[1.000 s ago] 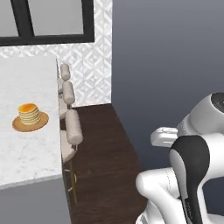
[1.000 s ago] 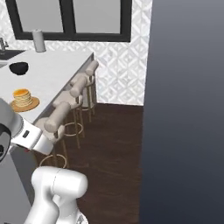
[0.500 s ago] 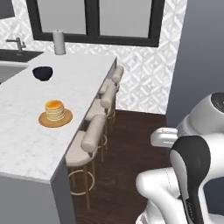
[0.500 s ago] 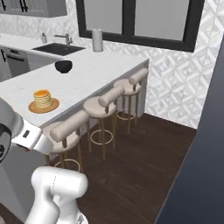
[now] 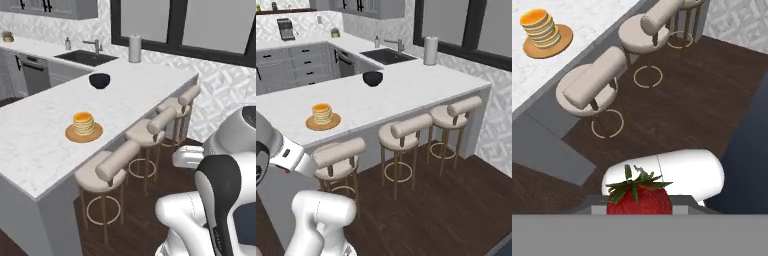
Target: Take the strawberry from the fridge and place it on top of the pancake, located on the dining counter.
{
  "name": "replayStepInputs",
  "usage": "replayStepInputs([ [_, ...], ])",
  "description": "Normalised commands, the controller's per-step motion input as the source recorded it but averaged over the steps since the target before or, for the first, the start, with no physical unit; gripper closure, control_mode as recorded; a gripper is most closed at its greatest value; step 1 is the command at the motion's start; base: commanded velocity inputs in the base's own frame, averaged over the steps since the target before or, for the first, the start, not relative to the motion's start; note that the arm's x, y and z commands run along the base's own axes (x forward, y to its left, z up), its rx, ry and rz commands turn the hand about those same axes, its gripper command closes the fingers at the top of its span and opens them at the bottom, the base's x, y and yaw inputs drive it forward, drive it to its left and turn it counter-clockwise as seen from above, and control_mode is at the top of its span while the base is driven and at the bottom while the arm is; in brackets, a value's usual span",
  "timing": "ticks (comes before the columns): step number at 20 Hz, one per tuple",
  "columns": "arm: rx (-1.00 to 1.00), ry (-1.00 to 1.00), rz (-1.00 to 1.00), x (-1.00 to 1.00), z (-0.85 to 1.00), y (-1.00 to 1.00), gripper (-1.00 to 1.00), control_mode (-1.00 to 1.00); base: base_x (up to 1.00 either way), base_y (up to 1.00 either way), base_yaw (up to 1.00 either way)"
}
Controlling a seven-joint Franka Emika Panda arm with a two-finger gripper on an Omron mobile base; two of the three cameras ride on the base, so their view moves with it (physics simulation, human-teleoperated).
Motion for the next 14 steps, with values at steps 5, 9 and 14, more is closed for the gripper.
replayStepInputs([
  [5,0.0,0.0,0.0,0.0,0.0,0.0,1.0,1.0,0.4,-0.77,0.76],
  [9,0.0,0.0,0.0,0.0,0.0,0.0,1.0,1.0,0.41,-0.77,0.76],
  [14,0.0,0.0,0.0,0.0,0.0,0.0,1.0,1.0,0.03,-0.93,0.65],
])
